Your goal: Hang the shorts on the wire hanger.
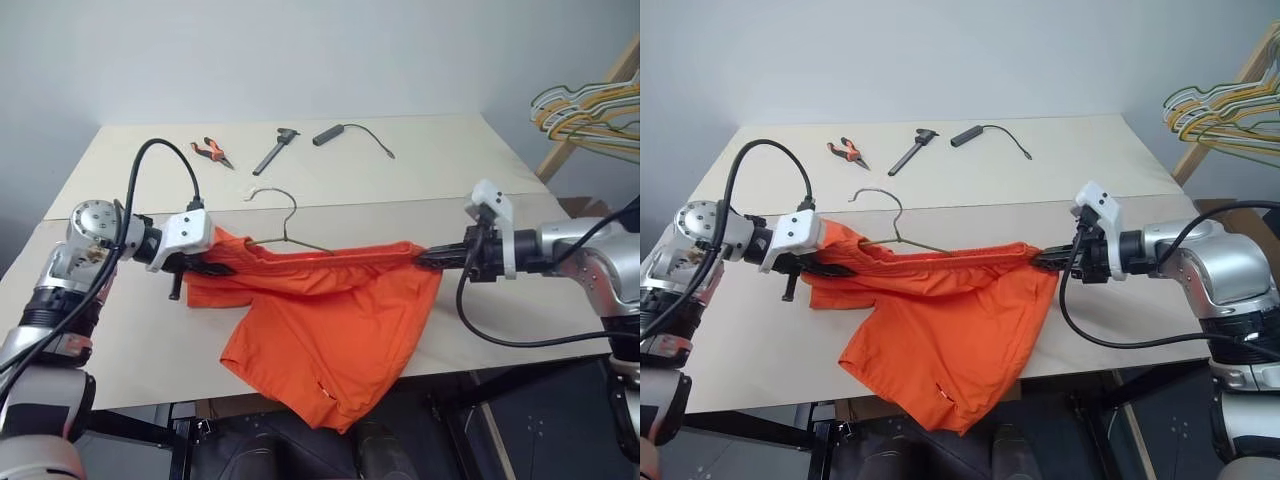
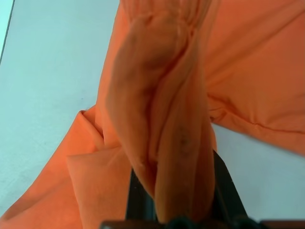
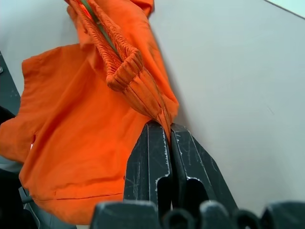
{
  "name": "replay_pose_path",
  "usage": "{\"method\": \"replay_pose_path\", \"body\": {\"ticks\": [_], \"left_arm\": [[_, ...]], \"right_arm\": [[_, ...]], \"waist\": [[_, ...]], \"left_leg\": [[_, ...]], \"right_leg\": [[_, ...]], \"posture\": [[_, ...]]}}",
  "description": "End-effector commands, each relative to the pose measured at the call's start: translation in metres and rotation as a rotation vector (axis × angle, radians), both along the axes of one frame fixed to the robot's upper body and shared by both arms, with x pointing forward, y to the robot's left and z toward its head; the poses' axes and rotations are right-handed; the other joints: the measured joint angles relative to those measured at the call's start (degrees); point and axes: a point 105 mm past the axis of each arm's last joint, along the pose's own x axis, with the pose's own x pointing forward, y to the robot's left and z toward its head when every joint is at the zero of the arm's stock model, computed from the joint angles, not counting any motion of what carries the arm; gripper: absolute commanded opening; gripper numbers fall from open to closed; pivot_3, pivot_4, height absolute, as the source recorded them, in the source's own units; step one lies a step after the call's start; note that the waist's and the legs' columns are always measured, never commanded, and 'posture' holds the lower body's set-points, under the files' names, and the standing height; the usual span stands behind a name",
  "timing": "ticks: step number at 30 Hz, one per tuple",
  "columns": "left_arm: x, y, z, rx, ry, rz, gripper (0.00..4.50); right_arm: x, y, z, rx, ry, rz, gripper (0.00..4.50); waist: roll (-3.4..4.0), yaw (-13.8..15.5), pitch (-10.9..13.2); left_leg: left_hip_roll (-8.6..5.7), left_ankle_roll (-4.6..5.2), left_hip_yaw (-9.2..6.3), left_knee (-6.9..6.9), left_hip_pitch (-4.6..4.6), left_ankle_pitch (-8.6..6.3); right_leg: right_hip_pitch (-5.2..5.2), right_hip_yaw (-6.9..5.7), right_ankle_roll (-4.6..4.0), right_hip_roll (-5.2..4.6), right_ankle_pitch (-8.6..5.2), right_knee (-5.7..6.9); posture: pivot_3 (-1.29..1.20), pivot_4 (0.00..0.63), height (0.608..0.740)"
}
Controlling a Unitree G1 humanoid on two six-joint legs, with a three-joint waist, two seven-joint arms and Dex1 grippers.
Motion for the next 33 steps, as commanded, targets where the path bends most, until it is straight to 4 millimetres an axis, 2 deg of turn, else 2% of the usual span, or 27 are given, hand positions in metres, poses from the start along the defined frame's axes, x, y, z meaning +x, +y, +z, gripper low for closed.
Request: {"method": "replay_pose_path", "body": {"ticks": [1, 2, 5, 11, 16, 21, 24, 27, 33], "left_arm": [[0.004, -0.003, 0.000, 0.007, -0.002, 0.010, 0.01], [0.006, -0.011, 0.001, -0.018, -0.002, 0.002, 0.01], [0.011, -0.025, 0.003, -0.057, -0.005, -0.013, 0.01], [0.022, -0.030, 0.003, -0.058, -0.036, 0.017, 0.01], [0.026, -0.031, 0.002, -0.054, -0.054, 0.034, 0.01], [0.026, -0.033, 0.003, -0.059, -0.060, 0.026, 0.01], [0.023, -0.032, 0.002, -0.044, -0.051, 0.005, 0.01], [0.020, -0.028, 0.000, -0.001, -0.044, -0.015, 0.01], [0.022, -0.022, -0.002, 0.084, -0.066, -0.006, 0.01]], "right_arm": [[0.000, 0.009, 0.032, 0.008, -0.140, 0.000, 0.05], [-0.001, 0.017, 0.031, 0.004, -0.150, 0.020, 0.05], [-0.006, 0.030, 0.027, -0.017, -0.160, 0.061, 0.75], [-0.010, 0.024, 0.010, -0.116, -0.162, 0.062, 2.77], [-0.010, 0.015, 0.014, -0.141, -0.187, 0.039, 4.48], [0.002, 0.002, 0.036, -0.115, -0.249, -0.023, 4.48], [0.006, 0.005, 0.054, -0.073, -0.292, -0.017, 4.48], [0.006, 0.019, 0.061, -0.046, -0.309, 0.032, 4.48], [0.001, 0.063, 0.056, -0.009, -0.329, 0.164, 4.48]], "waist": [[0.00, -0.06, 0.00], [0.00, -0.08, 0.00], [-0.01, -0.03, -0.01], [-0.01, -0.04, -0.01], [-0.01, -0.37, -0.01], [-0.01, -0.34, -0.01], [-0.01, -0.31, -0.01], [-0.01, -0.45, -0.01], [0.00, -0.43, -0.02]], "left_leg": [[0.00, 0.00, 0.00, 0.00, 0.00, 0.00], [0.00, 0.00, 0.00, 0.00, 0.00, 0.00], [0.00, 0.00, -0.02, 0.03, -0.01, 0.00], [-0.01, 0.00, -0.02, 0.02, -0.03, 0.00], [-0.01, 0.00, -0.01, 0.02, -0.02, 0.00], [-0.01, 0.00, 0.00, 0.02, 0.00, 0.00], [-0.01, 0.00, 0.00, 0.02, -0.01, 0.00], [-0.01, 0.00, 0.00, 0.01, 0.00, 0.00], [0.00, 0.00, 0.00, 0.02, 0.00, 0.00]], "right_leg": [[0.00, 0.00, 0.00, -0.01, 0.00, 0.01], [0.00, 0.00, 0.00, -0.01, 0.00, 0.01], [0.00, -0.01, 0.00, 0.00, 0.00, 0.03], [0.00, -0.03, 0.00, -0.01, 0.00, 0.01], [-0.01, -0.02, 0.00, -0.01, 0.00, 0.01], [0.00, -0.01, 0.00, -0.02, 0.00, 0.01], [-0.01, -0.01, 0.00, -0.02, 0.00, 0.01], [-0.02, -0.01, 0.00, -0.01, 0.00, 0.02], [-0.01, -0.01, 0.00, -0.01, 0.00, 0.05]], "posture": [[-0.12, 0.067, 0.740], [-0.12, 0.066, 0.740], [-0.12, 0.063, 0.740], [-0.13, 0.060, 0.740], [-0.13, 0.060, 0.740], [-0.13, 0.060, 0.740], [-0.13, 0.060, 0.740], [-0.12, 0.060, 0.740], [-0.12, 0.057, 0.740]]}}
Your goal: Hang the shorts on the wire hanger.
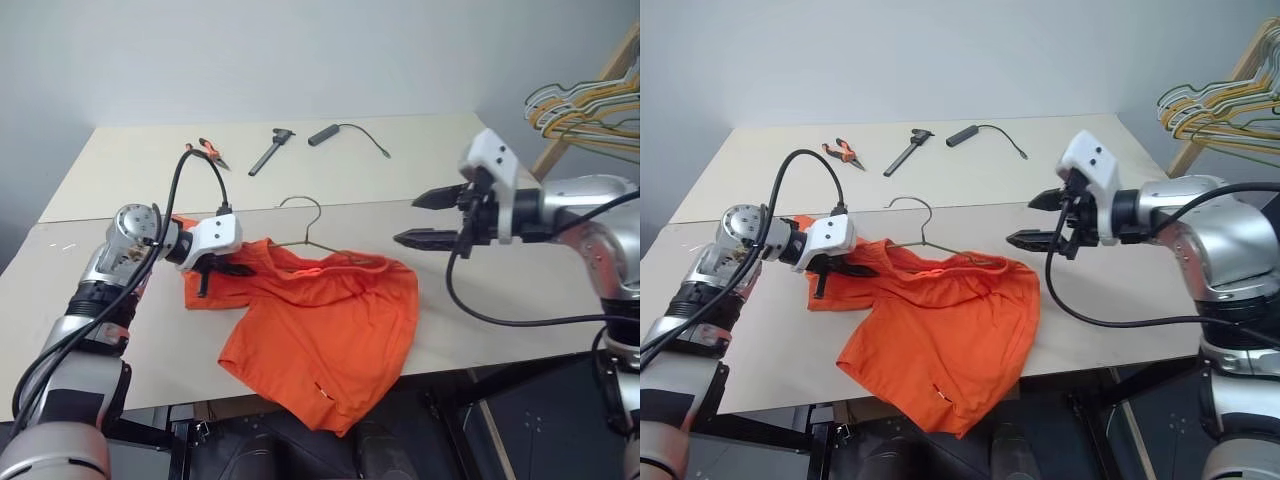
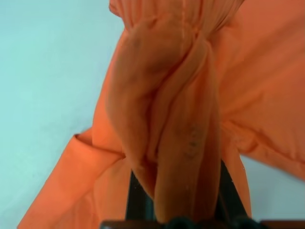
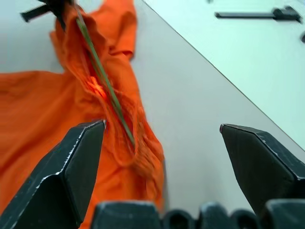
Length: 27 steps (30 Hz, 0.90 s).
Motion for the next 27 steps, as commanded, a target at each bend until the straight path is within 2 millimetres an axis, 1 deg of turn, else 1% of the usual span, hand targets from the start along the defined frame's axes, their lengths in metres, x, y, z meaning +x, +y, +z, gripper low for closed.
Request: {"method": "replay_pose_path", "body": {"ticks": [1, 3, 7, 13, 15, 17, 19, 20, 21, 22, 23, 26, 27], "left_arm": [[0.007, -0.002, 0.016, 0.033, -0.077, -0.010, 0.01], [0.010, -0.005, 0.018, 0.032, -0.090, -0.003, 0.01], [0.012, -0.010, 0.021, 0.020, -0.097, -0.011, 0.01], [0.012, -0.010, 0.023, 0.012, -0.099, -0.015, 0.01], [0.011, -0.011, 0.025, 0.002, -0.099, -0.020, 0.01], [0.011, -0.012, 0.027, -0.004, -0.103, -0.021, 0.01], [0.011, -0.011, 0.029, -0.011, -0.107, -0.016, 0.01], [0.011, -0.010, 0.030, -0.013, -0.109, -0.013, 0.01], [0.011, -0.010, 0.031, -0.016, -0.111, -0.010, 0.01], [0.010, -0.009, 0.031, -0.019, -0.111, -0.009, 0.01], [0.010, -0.008, 0.032, -0.020, -0.111, -0.008, 0.01], [0.008, -0.007, 0.033, -0.037, -0.109, -0.006, 0.01], [0.007, -0.006, 0.033, -0.043, -0.111, -0.012, 0.01]], "right_arm": [[-0.005, 0.032, 0.012, 0.016, -0.081, 0.092, 4.48], [-0.002, 0.054, 0.008, 0.013, -0.107, 0.120, 4.48], [0.005, 0.086, 0.001, 0.031, -0.100, 0.136, 4.48], [0.010, 0.115, -0.010, 0.035, -0.064, 0.161, 4.48], [0.013, 0.123, -0.014, 0.034, -0.062, 0.162, 4.12], [0.017, 0.127, -0.018, 0.030, -0.070, 0.157, 3.64], [0.020, 0.127, -0.020, 0.033, -0.079, 0.153, 2.92], [0.021, 0.127, -0.020, 0.035, -0.082, 0.152, 2.65], [0.022, 0.127, -0.020, 0.037, -0.085, 0.155, 2.20], [0.022, 0.126, -0.021, 0.038, -0.088, 0.160, 2.00], [0.021, 0.126, -0.021, 0.039, -0.091, 0.164, 1.58], [0.021, 0.123, -0.025, 0.049, -0.114, 0.181, 0.67], [0.021, 0.123, -0.026, 0.051, -0.121, 0.187, 0.30]], "waist": [[0.00, 0.03, 0.00], [0.01, -0.02, 0.00], [0.01, -0.10, -0.01], [0.02, -0.21, -0.01], [0.03, -0.51, -0.02], [0.03, -0.96, -0.02], [0.03, -1.24, -0.02], [0.03, -1.30, -0.02], [0.03, -1.38, -0.02], [0.03, -1.45, -0.02], [0.03, -1.51, -0.02], [0.03, -1.52, -0.02], [0.03, -1.51, -0.02]], "left_leg": [[0.00, 0.00, 0.00, 0.00, -0.01, 0.00], [0.00, 0.00, -0.01, 0.00, -0.02, 0.00], [0.00, 0.00, -0.02, 0.00, -0.05, 0.00], [-0.01, -0.01, -0.04, 0.00, -0.12, 0.01], [0.00, -0.01, -0.05, 0.00, -0.11, 0.01], [-0.01, -0.02, -0.06, 0.00, -0.11, 0.01], [-0.01, -0.02, -0.07, 0.00, -0.12, 0.01], [-0.02, -0.02, -0.08, 0.00, -0.13, 0.01], [-0.02, -0.02, -0.08, 0.00, -0.12, 0.01], [-0.01, -0.02, -0.09, 0.00, -0.12, 0.01], [-0.01, -0.02, -0.10, -0.01, -0.12, 0.01], [-0.01, -0.02, -0.10, -0.01, -0.11, 0.01], [-0.01, -0.02, -0.11, -0.01, -0.11, 0.01]], "right_leg": [[0.00, 0.00, 0.00, 0.00, 0.00, 0.01], [-0.01, -0.01, 0.00, 0.00, 0.00, 0.03], [-0.02, -0.02, 0.00, 0.00, 0.00, 0.11], [-0.01, -0.08, 0.04, -0.02, 0.03, 0.15], [-0.01, -0.09, 0.04, -0.02, 0.03, 0.15], [-0.01, -0.09, 0.04, -0.01, 0.03, 0.17], [0.00, -0.10, 0.04, -0.02, 0.04, 0.16], [0.00, -0.10, 0.05, -0.03, 0.04, 0.16], [0.00, -0.10, 0.05, -0.03, 0.04, 0.16], [0.00, -0.10, 0.05, -0.02, 0.04, 0.16], [-0.01, -0.10, 0.05, -0.02, 0.04, 0.17], [0.00, -0.10, 0.05, -0.02, 0.04, 0.17], [0.00, -0.10, 0.05, -0.02, 0.04, 0.17]], "posture": [[-0.12, 0.056, 0.740], [-0.12, 0.057, 0.740], [-0.12, 0.059, 0.740], [-0.12, 0.058, 0.740], [-0.11, 0.054, 0.740], [-0.11, 0.053, 0.740], [-0.10, 0.052, 0.740], [-0.10, 0.052, 0.740], [-0.10, 0.053, 0.740], [-0.10, 0.054, 0.740], [-0.10, 0.055, 0.740], [-0.09, 0.058, 0.740], [-0.09, 0.061, 0.740]]}}
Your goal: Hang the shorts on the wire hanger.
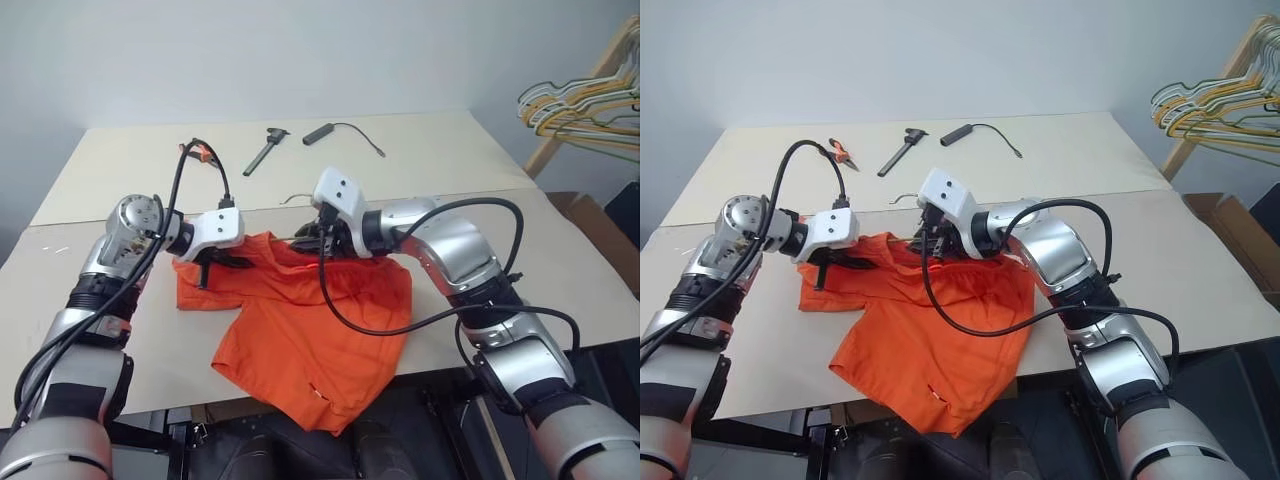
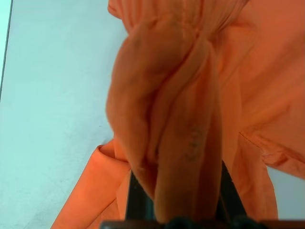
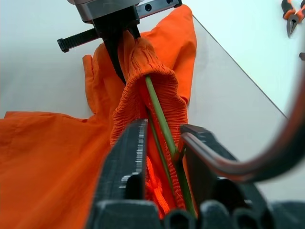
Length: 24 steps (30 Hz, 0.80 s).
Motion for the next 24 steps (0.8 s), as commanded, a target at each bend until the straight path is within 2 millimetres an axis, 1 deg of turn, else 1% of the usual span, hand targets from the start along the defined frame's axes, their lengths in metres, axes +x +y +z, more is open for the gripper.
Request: {"method": "replay_pose_path", "body": {"ticks": [1, 4, 6, 8, 9, 11, 13, 15, 18, 20, 21, 22, 24], "left_arm": [[-0.001, 0.000, 0.022, -0.049, -0.066, -0.019, 0.01], [-0.004, -0.001, 0.025, -0.078, -0.060, -0.027, 0.01], [-0.004, -0.004, 0.034, -0.149, -0.049, -0.013, 0.01], [-0.007, -0.004, 0.045, -0.207, -0.035, -0.022, 0.58], [-0.009, -0.003, 0.049, -0.224, -0.036, -0.029, 0.77], [-0.011, 0.001, 0.059, -0.261, -0.041, -0.020, 1.46], [-0.014, 0.008, 0.069, -0.283, -0.046, -0.007, 2.00], [-0.016, 0.013, 0.073, -0.284, -0.048, -0.004, 2.62], [-0.023, 0.029, 0.079, -0.280, -0.051, 0.029, 3.58], [-0.022, 0.039, 0.075, -0.261, -0.064, 0.078, 4.25], [-0.021, 0.043, 0.071, -0.247, -0.079, 0.099, 4.49], [-0.018, 0.046, 0.067, -0.235, -0.107, 0.122, 4.49], [-0.016, 0.050, 0.055, -0.220, -0.107, 0.153, 4.49]], "right_arm": [[-0.001, -0.001, 0.009, 0.042, -0.063, 0.031, 0.01], [0.000, -0.002, 0.009, 0.056, -0.070, 0.047, 0.01], [0.001, -0.004, 0.011, 0.069, -0.101, 0.072, 0.01], [0.001, -0.006, 0.011, 0.068, -0.119, 0.095, 0.00], [0.001, -0.007, 0.012, 0.067, -0.124, 0.103, 0.00], [0.001, -0.009, 0.012, 0.067, -0.130, 0.113, 0.00], [0.002, -0.011, 0.014, 0.070, -0.133, 0.115, 0.00], [0.003, -0.012, 0.015, 0.070, -0.136, 0.116, 0.00], [0.005, -0.017, 0.020, 0.081, -0.140, 0.107, 0.00], [0.006, -0.019, 0.023, 0.086, -0.144, 0.104, 0.00], [0.006, -0.020, 0.025, 0.089, -0.146, 0.104, 0.00], [0.006, -0.021, 0.027, 0.091, -0.147, 0.104, 0.00], [0.005, -0.023, 0.030, 0.095, -0.149, 0.108, 0.00]], "waist": [[0.00, 0.01, 0.00], [0.00, 0.06, 0.00], [0.00, 0.07, 0.00], [0.00, 0.09, 0.00], [0.00, 0.10, 0.00], [0.00, 0.13, 0.00], [0.00, 0.13, 0.00], [0.00, 0.03, 0.00], [0.00, 0.07, 0.00], [0.00, 0.08, 0.00], [0.00, 0.13, 0.00], [0.01, 0.14, -0.01], [0.01, 0.36, -0.01]], "left_leg": [[0.00, 0.00, -0.01, 0.00, 0.00, 0.00], [0.00, 0.00, -0.01, 0.00, 0.01, 0.00], [0.00, 0.00, -0.02, 0.00, 0.01, 0.00], [0.00, 0.00, -0.03, 0.00, 0.01, 0.00], [0.00, 0.00, -0.03, 0.00, 0.01, 0.00], [0.00, 0.00, -0.06, 0.00, 0.00, 0.00], [0.00, -0.01, -0.06, 0.00, 0.01, 0.00], [0.01, -0.02, -0.06, 0.00, 0.03, 0.01], [0.01, -0.02, -0.06, -0.01, 0.04, 0.01], [0.01, -0.02, -0.05, -0.02, 0.04, 0.01], [0.01, -0.02, -0.05, -0.02, 0.04, 0.01], [0.01, -0.02, -0.05, -0.02, 0.05, 0.01], [0.01, -0.02, -0.05, -0.02, 0.08, 0.01]], "right_leg": [[0.00, 0.00, 0.00, 0.00, 0.00, -0.01], [0.00, 0.00, 0.00, 0.00, 0.00, 0.00], [0.00, 0.00, 0.00, 0.00, 0.00, 0.01], [0.00, 0.00, 0.00, 0.00, 0.00, 0.00], [0.00, 0.00, 0.00, 0.00, 0.00, 0.00], [0.00, 0.00, 0.00, -0.01, 0.00, -0.01], [0.01, 0.00, 0.00, 0.00, 0.00, 0.00], [0.01, 0.00, 0.00, 0.01, 0.00, 0.01], [0.01, 0.01, 0.00, 0.02, 0.00, 0.02], [0.01, 0.01, 0.00, 0.01, 0.00, 0.01], [0.01, 0.01, 0.00, 0.01, 0.00, 0.01], [0.02, 0.01, 0.00, 0.01, 0.00, 0.01], [0.04, 0.01, 0.00, 0.00, 0.00, 0.02]], "posture": [[-0.09, 0.061, 0.740], [-0.08, 0.065, 0.740], [-0.08, 0.064, 0.740], [-0.07, 0.062, 0.740], [-0.07, 0.061, 0.740], [-0.07, 0.059, 0.740], [-0.07, 0.058, 0.740], [-0.06, 0.057, 0.740], [-0.06, 0.056, 0.740], [-0.06, 0.055, 0.740], [-0.06, 0.055, 0.740], [-0.06, 0.055, 0.740], [-0.07, 0.052, 0.740]]}}
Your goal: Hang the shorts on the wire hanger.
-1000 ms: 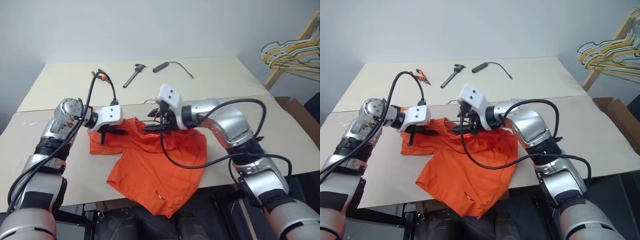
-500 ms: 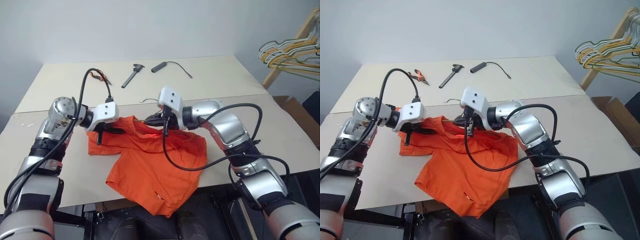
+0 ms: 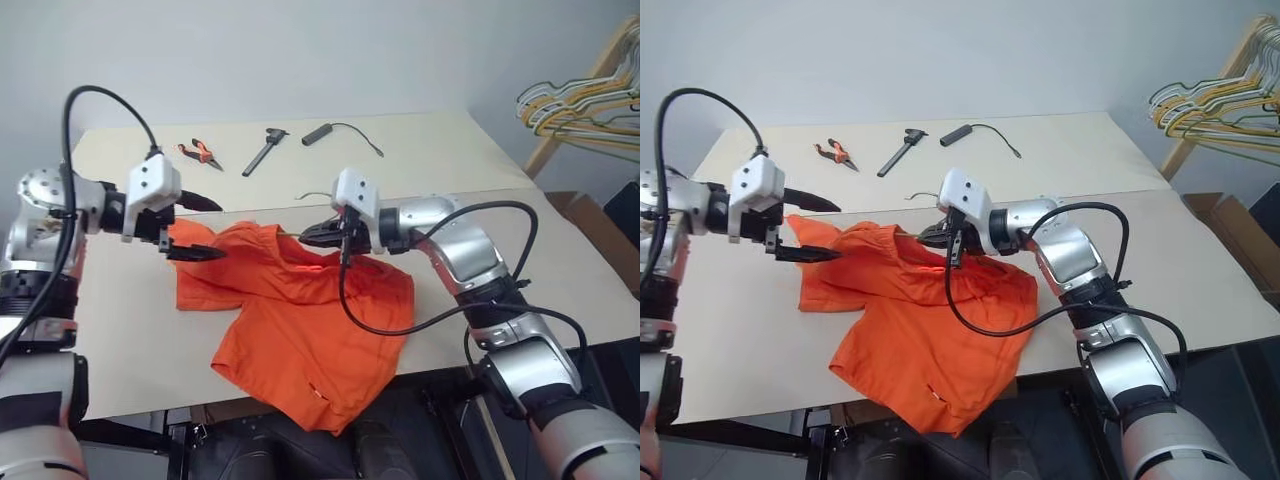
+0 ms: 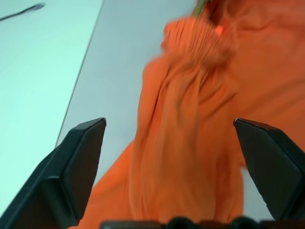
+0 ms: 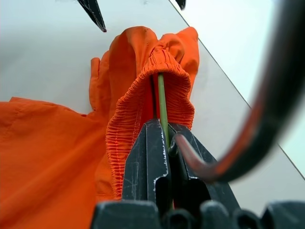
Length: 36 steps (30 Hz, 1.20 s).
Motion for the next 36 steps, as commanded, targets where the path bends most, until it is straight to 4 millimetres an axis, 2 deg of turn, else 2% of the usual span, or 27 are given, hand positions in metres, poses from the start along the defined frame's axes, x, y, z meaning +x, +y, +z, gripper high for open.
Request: {"method": "replay_pose_path", "body": {"ticks": [1, 7, 8, 10, 22, 28, 36], "left_arm": [[0.005, 0.005, -0.012, 0.024, -0.039, 0.052, 4.49], [0.023, 0.008, -0.032, 0.050, -0.065, 0.150, 4.49], [0.027, 0.007, -0.031, 0.033, -0.076, 0.166, 4.31], [0.031, 0.005, -0.028, 0.012, -0.087, 0.173, 3.88], [0.021, 0.014, -0.008, 0.051, -0.095, 0.104, 0.03], [0.014, 0.014, 0.012, 0.033, -0.120, 0.077, 0.03], [0.010, 0.018, 0.016, 0.009, -0.130, 0.090, 0.03]], "right_arm": [[-0.003, -0.003, 0.027, 0.051, -0.071, 0.023, 0.00], [-0.006, -0.004, 0.031, 0.051, -0.072, 0.040, 0.00], [-0.006, -0.004, 0.031, 0.051, -0.072, 0.041, 0.00], [-0.006, -0.004, 0.031, 0.050, -0.071, 0.041, 0.00], [-0.004, -0.009, 0.021, 0.024, -0.058, 0.017, 0.00], [0.002, -0.011, 0.005, -0.005, -0.054, -0.015, 0.00], [0.006, -0.018, -0.009, -0.010, -0.037, -0.058, 0.00]], "waist": [[0.00, 0.23, 0.00], [-0.02, 0.24, -0.01], [-0.02, 0.22, -0.01], [-0.02, 0.20, -0.02], [-0.02, -0.03, -0.02], [-0.02, 0.09, -0.02], [-0.02, 0.27, -0.02]], "left_leg": [[0.00, -0.01, -0.01, 0.00, -0.01, 0.01], [-0.01, -0.02, 0.01, 0.01, -0.02, 0.01], [-0.01, -0.02, 0.01, 0.01, -0.02, 0.01], [-0.01, -0.03, 0.02, 0.01, -0.02, 0.02], [-0.01, -0.03, 0.03, 0.00, -0.02, 0.02], [-0.01, -0.03, 0.02, 0.00, -0.03, 0.02], [-0.01, -0.03, 0.02, 0.00, -0.02, 0.02]], "right_leg": [[0.02, -0.03, 0.00, -0.01, 0.00, 0.00], [0.04, -0.08, 0.00, -0.02, 0.00, -0.02], [0.04, -0.08, 0.00, -0.02, 0.00, -0.02], [0.04, -0.08, 0.00, -0.02, 0.00, -0.02], [0.04, -0.07, 0.00, -0.01, 0.00, -0.03], [0.04, -0.07, 0.00, -0.01, 0.00, -0.03], [0.04, -0.07, 0.00, -0.01, 0.01, -0.03]], "posture": [[-0.07, 0.051, 0.740], [-0.07, 0.047, 0.740], [-0.07, 0.046, 0.740], [-0.07, 0.046, 0.740], [-0.07, 0.053, 0.740], [-0.05, 0.055, 0.740], [-0.04, 0.054, 0.740]]}}
